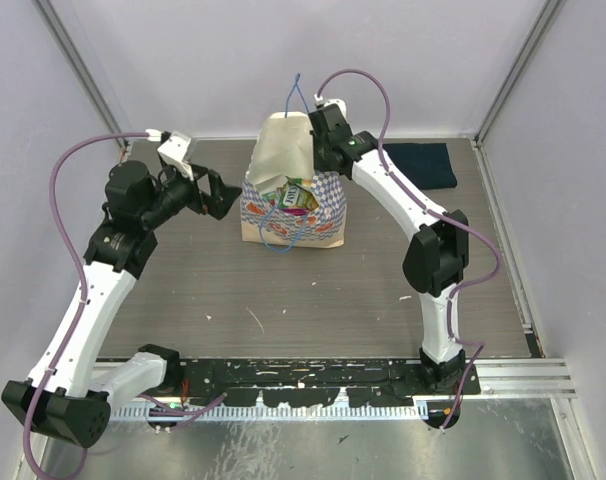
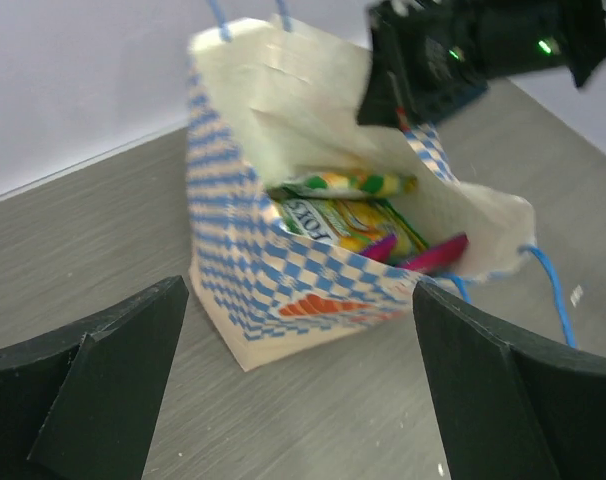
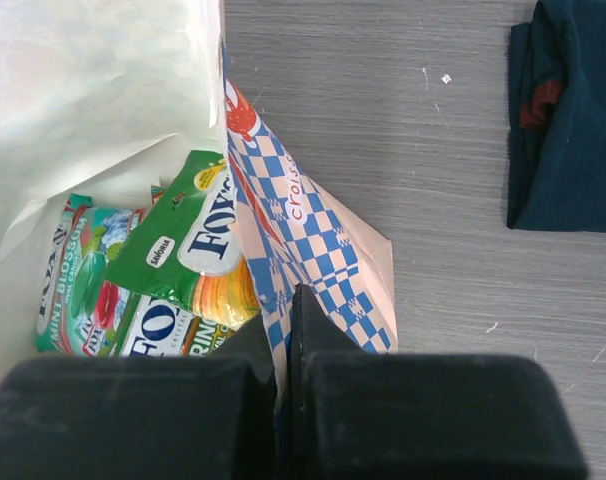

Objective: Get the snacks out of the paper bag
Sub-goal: Move the paper bag to the center of the board, then adjust the paper bag at the center of the board.

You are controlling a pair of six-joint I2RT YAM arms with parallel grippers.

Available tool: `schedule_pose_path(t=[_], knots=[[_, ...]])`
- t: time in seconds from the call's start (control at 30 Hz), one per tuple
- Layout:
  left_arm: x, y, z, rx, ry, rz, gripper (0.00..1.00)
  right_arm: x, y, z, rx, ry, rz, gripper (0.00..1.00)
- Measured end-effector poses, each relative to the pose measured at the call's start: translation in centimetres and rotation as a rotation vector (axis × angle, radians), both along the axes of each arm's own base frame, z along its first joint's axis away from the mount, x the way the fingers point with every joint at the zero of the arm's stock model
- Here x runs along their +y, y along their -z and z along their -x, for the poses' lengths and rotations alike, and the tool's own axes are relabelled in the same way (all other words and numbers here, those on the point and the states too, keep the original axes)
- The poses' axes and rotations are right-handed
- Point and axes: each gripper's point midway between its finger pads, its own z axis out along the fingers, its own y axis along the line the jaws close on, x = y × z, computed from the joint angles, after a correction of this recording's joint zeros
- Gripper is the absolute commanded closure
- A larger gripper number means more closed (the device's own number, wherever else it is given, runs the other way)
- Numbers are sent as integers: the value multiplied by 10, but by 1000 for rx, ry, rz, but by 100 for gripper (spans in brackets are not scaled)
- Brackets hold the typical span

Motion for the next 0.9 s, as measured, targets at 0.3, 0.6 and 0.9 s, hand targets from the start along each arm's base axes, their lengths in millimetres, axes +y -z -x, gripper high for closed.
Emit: schedule_pose_path(t=[0.3,0.6,0.9], knots=[[-33,-12,47,-47,364,-38,2,-10,-11,13,-10,-25,-55,99],[65,-37,-103,30,-308,70,2,-8,-7,14,51,-119,-147,95],[80,28,-154,296,-402,210,2,-11,-9,18,84,-172,-212,91]])
